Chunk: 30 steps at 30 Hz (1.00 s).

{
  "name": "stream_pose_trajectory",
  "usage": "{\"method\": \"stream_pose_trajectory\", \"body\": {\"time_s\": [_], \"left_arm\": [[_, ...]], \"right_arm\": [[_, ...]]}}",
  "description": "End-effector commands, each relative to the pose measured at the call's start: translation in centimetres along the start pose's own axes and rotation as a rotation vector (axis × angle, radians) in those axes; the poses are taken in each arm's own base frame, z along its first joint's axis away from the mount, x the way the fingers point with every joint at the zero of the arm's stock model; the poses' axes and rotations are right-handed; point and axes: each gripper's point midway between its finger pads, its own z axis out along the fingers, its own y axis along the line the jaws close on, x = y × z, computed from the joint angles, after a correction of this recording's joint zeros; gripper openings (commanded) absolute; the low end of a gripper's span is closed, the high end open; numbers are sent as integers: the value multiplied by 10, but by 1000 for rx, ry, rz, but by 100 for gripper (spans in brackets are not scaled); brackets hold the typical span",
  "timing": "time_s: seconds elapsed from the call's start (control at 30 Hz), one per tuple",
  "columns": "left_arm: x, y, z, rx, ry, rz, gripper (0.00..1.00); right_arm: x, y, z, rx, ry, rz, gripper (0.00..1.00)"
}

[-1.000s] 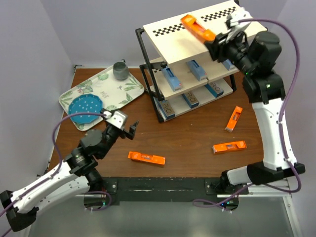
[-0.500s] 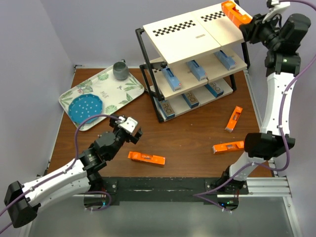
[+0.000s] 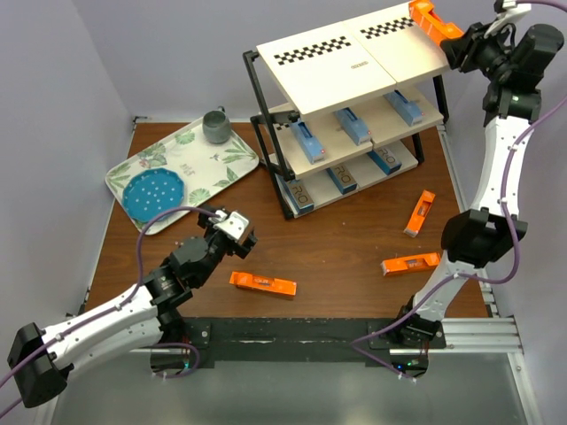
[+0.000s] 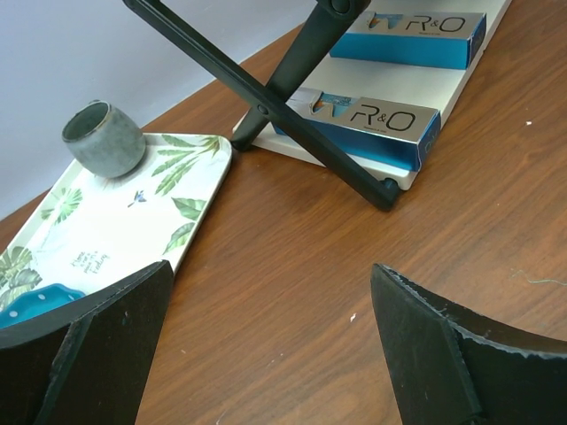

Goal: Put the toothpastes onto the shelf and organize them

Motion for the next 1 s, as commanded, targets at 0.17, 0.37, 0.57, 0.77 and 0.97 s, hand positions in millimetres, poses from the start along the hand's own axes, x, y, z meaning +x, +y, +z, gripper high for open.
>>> {"method": "stream_pose_trajectory", "body": {"time_s": [0.17, 0.37, 0.57, 0.77, 0.97], "left_arm": [[-6, -1, 5, 4, -34, 11, 98], [-5, -2, 6, 11, -28, 18, 98], [-5, -4, 6, 20, -26, 21, 98], [-6, -6, 5, 31, -33, 20, 98], [-11, -11, 5, 67, -47, 16, 98]], "right_arm": [[-37, 7, 2, -42, -109, -51, 23], [-30, 7, 2, -44, -97, -37, 41], [-41, 9, -2, -38, -116, -49, 61], [-64, 19, -16, -32, -149, -65, 82], [-98, 49, -50, -54, -196, -89, 98]]}}
